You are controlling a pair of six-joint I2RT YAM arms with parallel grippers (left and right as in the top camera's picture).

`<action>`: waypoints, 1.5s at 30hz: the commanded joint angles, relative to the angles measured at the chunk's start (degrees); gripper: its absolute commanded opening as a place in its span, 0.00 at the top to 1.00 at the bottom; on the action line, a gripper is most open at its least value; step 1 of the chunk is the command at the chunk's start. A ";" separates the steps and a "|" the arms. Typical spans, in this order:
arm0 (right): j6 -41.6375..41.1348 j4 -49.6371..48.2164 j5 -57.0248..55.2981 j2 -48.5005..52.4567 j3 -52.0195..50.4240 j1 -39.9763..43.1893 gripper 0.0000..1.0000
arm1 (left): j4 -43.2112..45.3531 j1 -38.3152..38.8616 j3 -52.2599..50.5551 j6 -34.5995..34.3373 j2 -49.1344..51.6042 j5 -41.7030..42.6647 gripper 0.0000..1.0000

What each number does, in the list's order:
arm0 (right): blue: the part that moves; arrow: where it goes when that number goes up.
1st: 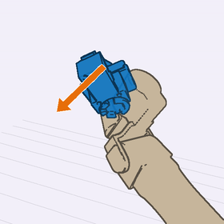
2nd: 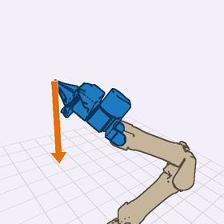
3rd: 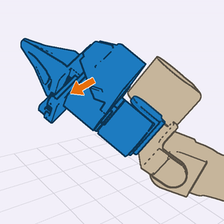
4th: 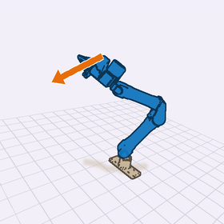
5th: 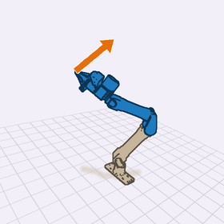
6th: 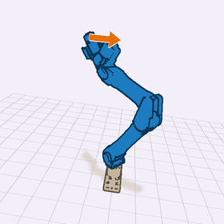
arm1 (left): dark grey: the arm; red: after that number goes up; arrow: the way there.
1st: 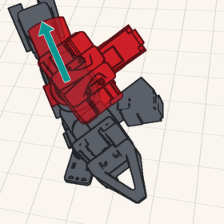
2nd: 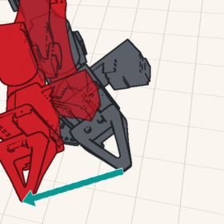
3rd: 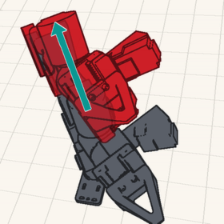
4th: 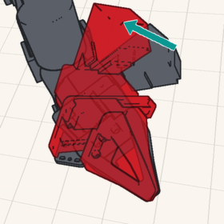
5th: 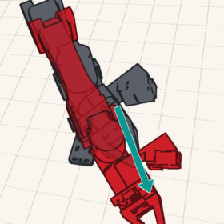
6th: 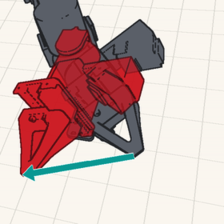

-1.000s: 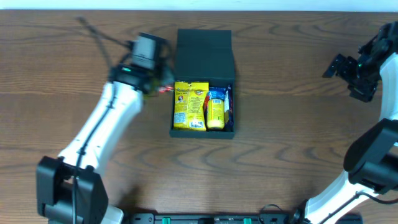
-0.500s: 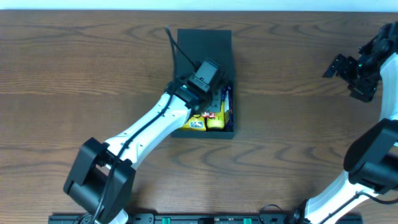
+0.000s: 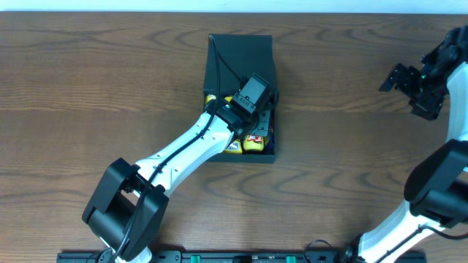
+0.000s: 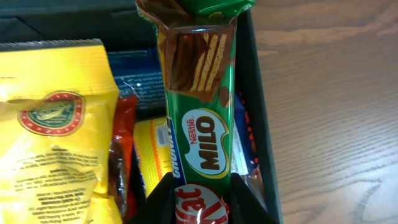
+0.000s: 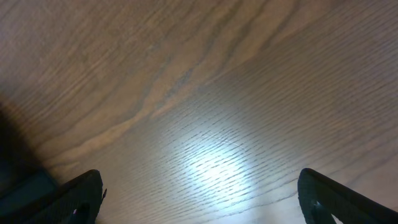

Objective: Pack container
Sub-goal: 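Carry the KitKat into the box and push it down beside the Dairy Milk, then lift the left gripper out and bring both grippers to the lid edges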

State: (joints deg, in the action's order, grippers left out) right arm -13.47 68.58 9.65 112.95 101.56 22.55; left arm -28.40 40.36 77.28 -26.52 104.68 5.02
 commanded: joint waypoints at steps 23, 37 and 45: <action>0.68 0.44 0.98 -0.22 1.09 0.35 0.01 | -5.60 -3.28 10.82 5.81 -3.10 -8.81 0.39; -0.17 1.64 2.45 -0.22 1.09 0.31 0.08 | -15.91 -31.67 13.94 6.38 -7.30 -9.40 0.42; -3.89 0.24 15.52 -0.22 1.09 -1.75 0.98 | -15.17 -37.00 13.94 9.57 -7.30 -9.49 0.94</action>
State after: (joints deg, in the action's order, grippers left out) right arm -16.08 69.25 19.20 112.95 101.56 22.28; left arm -44.27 3.92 90.43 -19.22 97.60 -3.86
